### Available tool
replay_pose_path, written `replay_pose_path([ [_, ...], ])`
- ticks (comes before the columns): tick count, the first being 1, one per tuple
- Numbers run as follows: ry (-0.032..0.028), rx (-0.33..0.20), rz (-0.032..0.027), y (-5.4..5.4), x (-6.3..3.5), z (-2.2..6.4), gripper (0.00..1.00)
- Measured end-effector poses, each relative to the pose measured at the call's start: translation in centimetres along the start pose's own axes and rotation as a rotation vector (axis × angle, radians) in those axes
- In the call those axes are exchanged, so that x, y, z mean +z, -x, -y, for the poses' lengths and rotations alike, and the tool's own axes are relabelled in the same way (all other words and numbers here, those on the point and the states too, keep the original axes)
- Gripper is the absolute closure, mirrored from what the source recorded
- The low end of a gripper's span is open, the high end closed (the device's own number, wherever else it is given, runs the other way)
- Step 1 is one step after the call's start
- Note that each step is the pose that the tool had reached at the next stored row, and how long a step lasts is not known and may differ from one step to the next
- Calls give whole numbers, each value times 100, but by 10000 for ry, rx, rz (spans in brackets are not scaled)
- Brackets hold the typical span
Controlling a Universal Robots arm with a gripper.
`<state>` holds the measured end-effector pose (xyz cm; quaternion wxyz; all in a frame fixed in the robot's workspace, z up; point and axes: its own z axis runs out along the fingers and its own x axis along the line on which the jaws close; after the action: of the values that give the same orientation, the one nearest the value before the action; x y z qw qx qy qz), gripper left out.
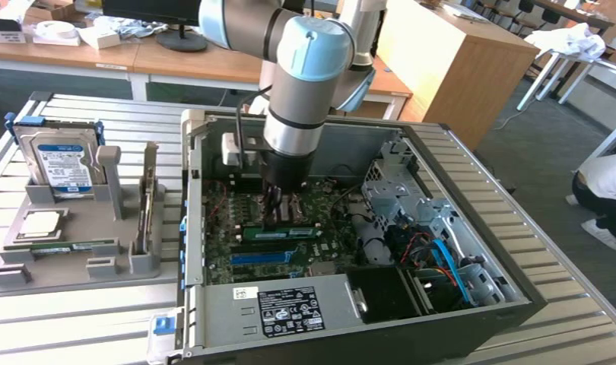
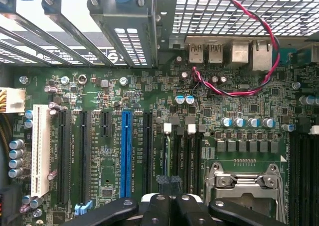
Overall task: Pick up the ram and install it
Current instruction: 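Press down the ram until it locks into place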
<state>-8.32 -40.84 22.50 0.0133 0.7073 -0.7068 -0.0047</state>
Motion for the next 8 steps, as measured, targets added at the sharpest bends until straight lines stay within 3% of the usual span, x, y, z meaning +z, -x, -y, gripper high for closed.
replay_pose_path([
  [8, -3, -1, 0, 0, 12, -3, 90],
])
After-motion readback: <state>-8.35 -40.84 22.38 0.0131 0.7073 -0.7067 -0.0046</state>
